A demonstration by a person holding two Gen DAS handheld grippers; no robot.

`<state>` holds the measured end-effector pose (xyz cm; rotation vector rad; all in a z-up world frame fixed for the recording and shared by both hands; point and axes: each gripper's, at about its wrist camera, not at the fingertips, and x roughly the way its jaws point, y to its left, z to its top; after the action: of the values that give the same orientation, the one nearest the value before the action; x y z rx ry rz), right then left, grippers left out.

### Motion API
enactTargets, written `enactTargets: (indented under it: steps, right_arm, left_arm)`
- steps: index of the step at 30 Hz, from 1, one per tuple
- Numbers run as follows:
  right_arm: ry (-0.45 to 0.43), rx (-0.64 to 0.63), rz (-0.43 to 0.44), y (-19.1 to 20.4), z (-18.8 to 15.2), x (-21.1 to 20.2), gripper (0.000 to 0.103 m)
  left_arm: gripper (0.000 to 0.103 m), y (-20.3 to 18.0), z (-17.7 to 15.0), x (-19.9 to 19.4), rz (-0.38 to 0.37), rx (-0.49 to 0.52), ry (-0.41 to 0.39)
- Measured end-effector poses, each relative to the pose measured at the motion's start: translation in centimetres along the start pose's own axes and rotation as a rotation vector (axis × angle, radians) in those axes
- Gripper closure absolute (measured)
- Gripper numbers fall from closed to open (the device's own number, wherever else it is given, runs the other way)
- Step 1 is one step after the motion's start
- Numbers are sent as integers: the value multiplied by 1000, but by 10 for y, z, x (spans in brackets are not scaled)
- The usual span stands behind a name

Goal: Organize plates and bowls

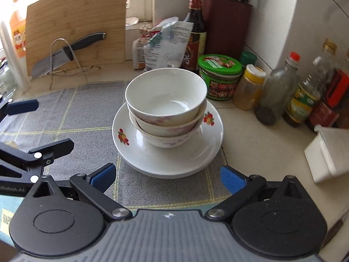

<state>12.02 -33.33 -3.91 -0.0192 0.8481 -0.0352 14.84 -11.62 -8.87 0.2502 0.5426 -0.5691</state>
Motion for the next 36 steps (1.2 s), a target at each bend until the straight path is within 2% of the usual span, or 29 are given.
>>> enactTargets:
  steps: [3, 5, 8, 15, 36]
  right_arm:
    - [12, 61, -57, 8, -7, -10, 0]
    - [8, 76, -88, 14, -11, -17, 0]
    - [4, 92, -105, 20, -15, -28, 0]
    - [-14, 116, -124, 27, -17, -43, 0]
    - [-32, 143, -116, 20, -17, -50, 0]
  left_arm:
    - [1, 9, 1, -12, -34, -117, 43]
    - [1, 9, 2, -19, -10, -140, 64]
    - [1, 7, 3, -28, 35, -132, 77]
    - [1, 5, 6, -43, 76, -109, 84]
    - [1, -2, 12, -44, 93, -105, 88]
